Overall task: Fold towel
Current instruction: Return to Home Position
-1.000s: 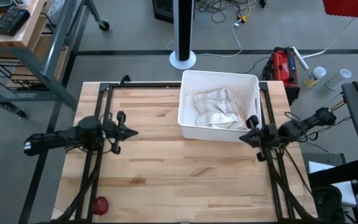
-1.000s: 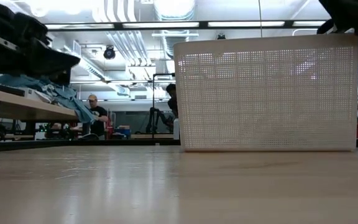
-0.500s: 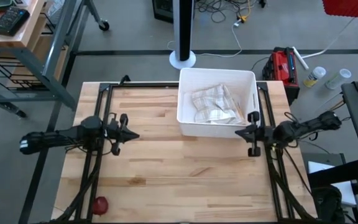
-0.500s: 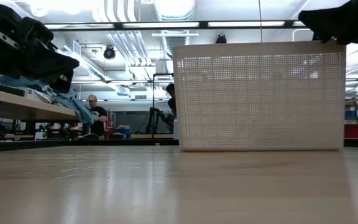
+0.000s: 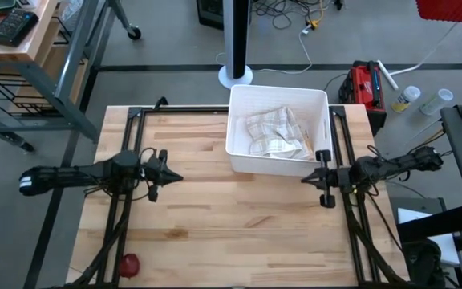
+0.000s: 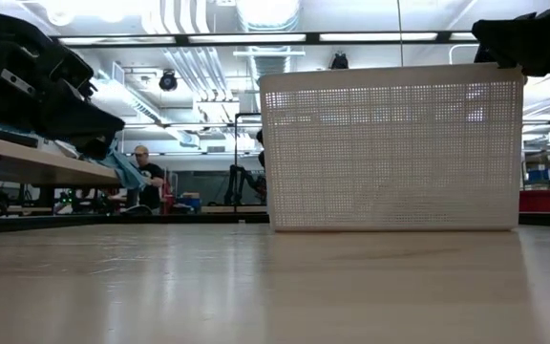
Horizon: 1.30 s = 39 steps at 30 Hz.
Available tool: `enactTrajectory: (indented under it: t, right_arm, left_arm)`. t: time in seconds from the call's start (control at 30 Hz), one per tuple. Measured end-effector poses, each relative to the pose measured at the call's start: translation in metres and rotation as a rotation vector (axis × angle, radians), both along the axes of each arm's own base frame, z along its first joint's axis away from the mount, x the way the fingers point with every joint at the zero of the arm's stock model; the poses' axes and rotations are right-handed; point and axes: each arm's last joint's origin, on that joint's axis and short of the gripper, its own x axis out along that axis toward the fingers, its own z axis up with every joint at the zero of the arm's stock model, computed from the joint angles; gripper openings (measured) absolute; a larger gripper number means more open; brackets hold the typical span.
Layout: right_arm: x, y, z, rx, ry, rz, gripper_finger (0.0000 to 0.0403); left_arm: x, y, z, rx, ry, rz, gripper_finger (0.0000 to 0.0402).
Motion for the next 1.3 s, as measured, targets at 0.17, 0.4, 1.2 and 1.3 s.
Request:
enactTrajectory:
  t: [0.17, 0.4, 1.2, 1.3]
  right_arm:
    - [0.0, 0.0, 0.0, -0.041, -0.005, -0.005, 0.0]
    - [0.0, 0.0, 0.0, -0.126, -0.029, -0.023, 0.0]
    - [0.0, 0.0, 0.001, -0.11, -0.036, -0.016, 0.0]
    - [0.0, 0.0, 0.001, -0.123, -0.036, -0.018, 0.0]
  left_arm:
    - [0.002, 0.0, -0.004, -0.008, 0.046, 0.0, 0.0]
    - [0.005, 0.001, -0.01, -0.018, 0.102, 0.0, 0.0]
    - [0.008, 0.001, -0.02, -0.035, 0.204, 0.0, 0.0]
    - [0.008, 0.001, -0.021, -0.036, 0.21, 0.0, 0.0]
